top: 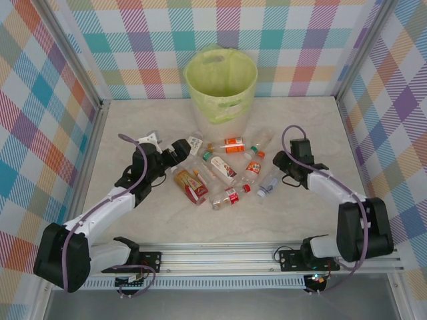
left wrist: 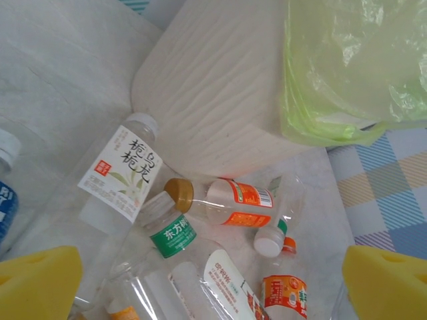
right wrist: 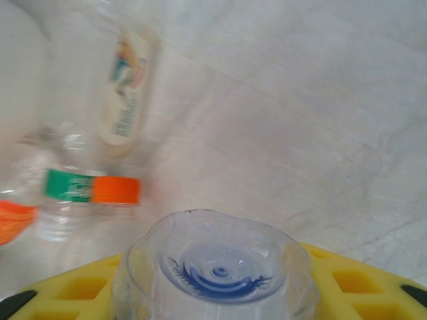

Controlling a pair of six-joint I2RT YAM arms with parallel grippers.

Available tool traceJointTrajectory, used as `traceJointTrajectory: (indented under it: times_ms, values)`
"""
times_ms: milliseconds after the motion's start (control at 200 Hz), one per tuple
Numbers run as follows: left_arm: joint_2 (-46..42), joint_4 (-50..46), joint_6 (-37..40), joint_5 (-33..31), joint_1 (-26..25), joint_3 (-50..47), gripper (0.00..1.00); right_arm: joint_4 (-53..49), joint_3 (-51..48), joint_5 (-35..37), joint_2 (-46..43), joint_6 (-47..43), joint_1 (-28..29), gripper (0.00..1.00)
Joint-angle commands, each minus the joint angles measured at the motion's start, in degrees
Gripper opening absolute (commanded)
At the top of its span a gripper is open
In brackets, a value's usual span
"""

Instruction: Put the plastic bottles in the bin

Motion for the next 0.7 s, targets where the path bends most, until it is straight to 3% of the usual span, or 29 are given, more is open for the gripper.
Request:
traceJointTrajectory:
  times_ms: [0,225,695]
  values:
    - [2.0,3.5,0.8,5.6,0.0,3.1,1.0,5.5,-1.3,-5.5,-4.7,-4.2,0.4,0.42]
    - [6.7,5.3,4.8,11.4,-3.3,7.1,1.0,13.1,-1.2,-16.8,-10.5,-6.3,4.0,0.41]
    - [10.9,7.8,13.9,24.4,-11.6,13.0,1.0,21.6,7.8,-26.7,-6.0,-3.8,13.6,0.41]
